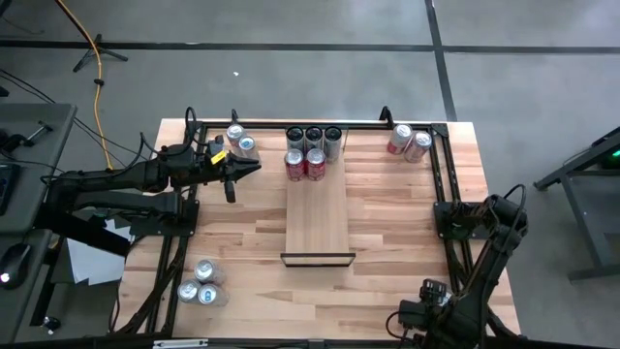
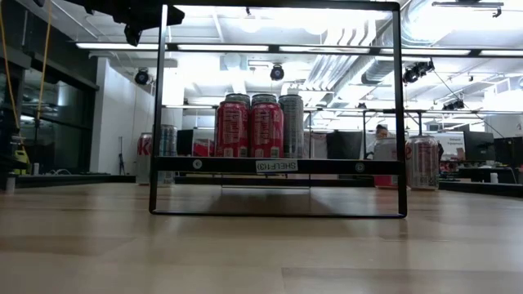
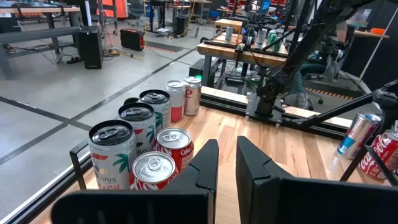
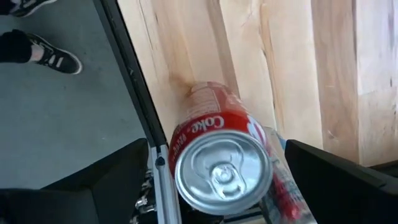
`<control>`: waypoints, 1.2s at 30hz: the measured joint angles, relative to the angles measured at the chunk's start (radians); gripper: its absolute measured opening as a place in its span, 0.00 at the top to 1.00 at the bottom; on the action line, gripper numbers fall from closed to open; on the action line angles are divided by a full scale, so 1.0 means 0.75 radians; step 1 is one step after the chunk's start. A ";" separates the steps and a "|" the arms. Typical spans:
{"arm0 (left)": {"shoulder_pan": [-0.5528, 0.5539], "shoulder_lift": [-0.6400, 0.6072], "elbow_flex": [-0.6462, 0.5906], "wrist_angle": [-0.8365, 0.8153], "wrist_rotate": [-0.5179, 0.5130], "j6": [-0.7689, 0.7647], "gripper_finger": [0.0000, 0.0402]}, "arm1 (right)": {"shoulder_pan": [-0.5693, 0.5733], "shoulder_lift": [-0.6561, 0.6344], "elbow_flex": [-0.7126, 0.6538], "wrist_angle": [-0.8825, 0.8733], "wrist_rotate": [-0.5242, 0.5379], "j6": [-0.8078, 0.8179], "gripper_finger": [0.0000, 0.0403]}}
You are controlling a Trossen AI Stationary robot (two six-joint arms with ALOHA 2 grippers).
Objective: Place canned beverage on shelf
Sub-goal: Put the red-white soda can on the shelf aligned with the other red-white soda can
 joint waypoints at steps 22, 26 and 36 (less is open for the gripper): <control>0.000 0.000 0.000 0.000 0.000 0.000 0.99 | -0.005 0.077 0.000 0.015 -0.074 -0.001 0.13; 0.000 0.000 0.000 0.001 0.000 0.000 0.99 | -0.028 0.076 0.000 0.016 -0.080 -0.039 0.27; 0.000 0.000 0.000 0.001 0.001 0.000 0.99 | -0.159 0.078 0.160 -0.124 0.035 -0.386 0.36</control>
